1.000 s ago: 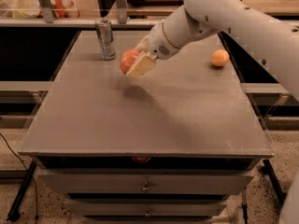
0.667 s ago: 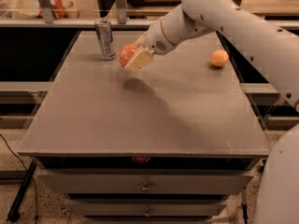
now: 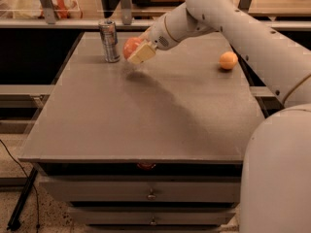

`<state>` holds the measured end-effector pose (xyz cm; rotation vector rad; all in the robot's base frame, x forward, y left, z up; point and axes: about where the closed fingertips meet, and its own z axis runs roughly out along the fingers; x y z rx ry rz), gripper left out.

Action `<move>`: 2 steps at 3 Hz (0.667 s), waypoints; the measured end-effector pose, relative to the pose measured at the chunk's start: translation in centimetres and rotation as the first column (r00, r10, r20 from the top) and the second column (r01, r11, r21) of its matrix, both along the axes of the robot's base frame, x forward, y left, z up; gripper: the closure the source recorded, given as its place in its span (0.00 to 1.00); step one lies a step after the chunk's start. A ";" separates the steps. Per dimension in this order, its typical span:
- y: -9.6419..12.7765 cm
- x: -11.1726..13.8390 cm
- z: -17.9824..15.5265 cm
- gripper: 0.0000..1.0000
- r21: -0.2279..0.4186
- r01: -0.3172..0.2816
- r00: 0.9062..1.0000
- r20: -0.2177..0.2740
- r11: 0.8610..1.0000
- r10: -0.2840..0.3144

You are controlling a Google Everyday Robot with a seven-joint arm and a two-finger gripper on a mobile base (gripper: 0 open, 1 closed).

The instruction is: Move apple near redbull can

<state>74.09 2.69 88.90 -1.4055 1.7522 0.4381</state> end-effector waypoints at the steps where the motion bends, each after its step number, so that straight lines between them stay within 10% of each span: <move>1: 0.2 1.3 -0.2 1.00 0.019 0.014 1.000 -0.001 1.000 -0.014; 2: 0.8 2.1 -0.6 1.00 0.035 0.011 1.000 -0.008 0.999 -0.011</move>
Offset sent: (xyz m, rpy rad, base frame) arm 0.0309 0.0079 -0.0054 0.0546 0.0081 -0.0159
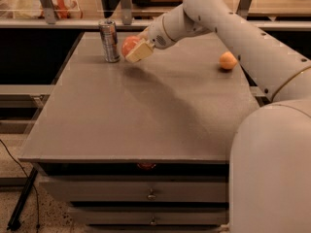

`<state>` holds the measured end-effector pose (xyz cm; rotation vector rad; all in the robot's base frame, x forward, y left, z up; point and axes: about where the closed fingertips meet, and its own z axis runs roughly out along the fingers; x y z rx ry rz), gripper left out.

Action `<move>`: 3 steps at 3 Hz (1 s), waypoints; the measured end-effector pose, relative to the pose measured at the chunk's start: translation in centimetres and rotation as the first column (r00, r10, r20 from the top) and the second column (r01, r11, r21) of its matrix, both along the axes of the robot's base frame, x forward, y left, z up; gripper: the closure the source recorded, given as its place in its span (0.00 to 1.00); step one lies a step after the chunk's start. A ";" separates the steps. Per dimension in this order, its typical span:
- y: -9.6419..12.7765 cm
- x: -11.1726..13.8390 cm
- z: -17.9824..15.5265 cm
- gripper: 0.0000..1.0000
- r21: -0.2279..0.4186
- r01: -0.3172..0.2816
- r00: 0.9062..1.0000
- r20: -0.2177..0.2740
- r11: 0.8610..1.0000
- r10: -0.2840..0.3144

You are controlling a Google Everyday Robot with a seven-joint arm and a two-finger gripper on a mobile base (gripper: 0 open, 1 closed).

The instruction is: Move apple near redbull can

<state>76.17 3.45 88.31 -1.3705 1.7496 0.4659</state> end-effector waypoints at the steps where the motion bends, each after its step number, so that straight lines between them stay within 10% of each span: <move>1: 0.7 0.4 -0.4 1.00 0.013 -0.014 1.000 -0.008 1.000 0.014; 3: 2.3 0.9 -1.1 0.82 0.064 -0.058 0.998 -0.025 0.996 0.060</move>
Offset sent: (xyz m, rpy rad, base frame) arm 0.0127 0.0220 -0.0058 0.0524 0.0182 0.0529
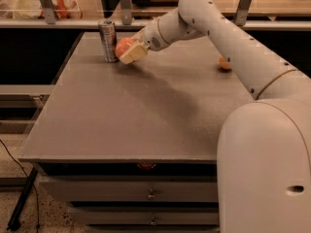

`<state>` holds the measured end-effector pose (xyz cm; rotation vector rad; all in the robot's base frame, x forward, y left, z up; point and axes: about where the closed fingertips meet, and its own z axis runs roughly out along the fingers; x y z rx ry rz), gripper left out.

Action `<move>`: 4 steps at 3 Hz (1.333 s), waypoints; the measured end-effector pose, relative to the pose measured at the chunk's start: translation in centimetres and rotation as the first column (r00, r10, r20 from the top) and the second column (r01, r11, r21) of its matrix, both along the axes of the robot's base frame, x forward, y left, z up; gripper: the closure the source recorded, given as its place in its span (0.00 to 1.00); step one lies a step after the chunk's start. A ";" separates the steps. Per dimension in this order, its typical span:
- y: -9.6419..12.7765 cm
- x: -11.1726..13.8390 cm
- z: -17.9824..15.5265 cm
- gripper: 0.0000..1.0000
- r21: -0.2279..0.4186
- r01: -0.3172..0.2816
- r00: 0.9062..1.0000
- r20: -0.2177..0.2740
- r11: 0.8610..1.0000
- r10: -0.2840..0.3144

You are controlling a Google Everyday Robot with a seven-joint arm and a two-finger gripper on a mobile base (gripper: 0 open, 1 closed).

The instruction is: Move apple near redbull can

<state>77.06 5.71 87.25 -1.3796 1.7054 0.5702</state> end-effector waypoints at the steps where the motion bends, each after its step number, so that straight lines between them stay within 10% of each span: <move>1: 0.3 0.1 0.0 0.60 0.014 -0.015 1.000 -0.004 1.000 0.015; 4: 1.1 0.1 -0.6 0.00 0.019 -0.065 0.997 -0.027 0.998 0.066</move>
Offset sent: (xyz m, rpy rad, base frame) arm 0.0029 -0.0012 0.0068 0.0278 0.0018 0.0225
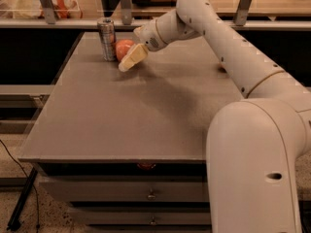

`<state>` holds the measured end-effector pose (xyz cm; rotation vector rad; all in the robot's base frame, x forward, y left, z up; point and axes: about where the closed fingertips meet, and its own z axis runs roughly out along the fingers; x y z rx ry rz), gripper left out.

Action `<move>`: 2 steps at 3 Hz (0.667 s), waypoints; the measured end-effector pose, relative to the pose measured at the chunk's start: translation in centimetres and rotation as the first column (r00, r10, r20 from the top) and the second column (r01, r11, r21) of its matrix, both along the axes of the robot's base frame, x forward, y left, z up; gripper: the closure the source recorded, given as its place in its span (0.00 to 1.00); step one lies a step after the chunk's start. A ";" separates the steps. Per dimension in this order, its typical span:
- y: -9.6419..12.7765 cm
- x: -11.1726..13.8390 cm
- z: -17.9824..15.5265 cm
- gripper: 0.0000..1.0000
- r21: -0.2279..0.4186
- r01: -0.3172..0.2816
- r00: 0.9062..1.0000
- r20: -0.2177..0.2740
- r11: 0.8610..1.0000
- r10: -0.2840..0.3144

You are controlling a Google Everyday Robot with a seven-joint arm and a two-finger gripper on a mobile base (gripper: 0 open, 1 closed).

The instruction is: Move apple near redbull can

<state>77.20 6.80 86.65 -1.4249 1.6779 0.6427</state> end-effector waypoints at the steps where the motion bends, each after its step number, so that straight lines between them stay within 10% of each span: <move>1: -0.2 0.0 0.2 0.00 -0.010 -0.007 1.000 0.000 1.000 0.007; 2: -1.1 -0.4 0.5 0.00 -0.023 -0.019 1.000 -0.005 1.000 0.019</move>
Offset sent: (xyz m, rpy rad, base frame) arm -0.0086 -0.0297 0.0154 -0.0398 0.0032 0.0254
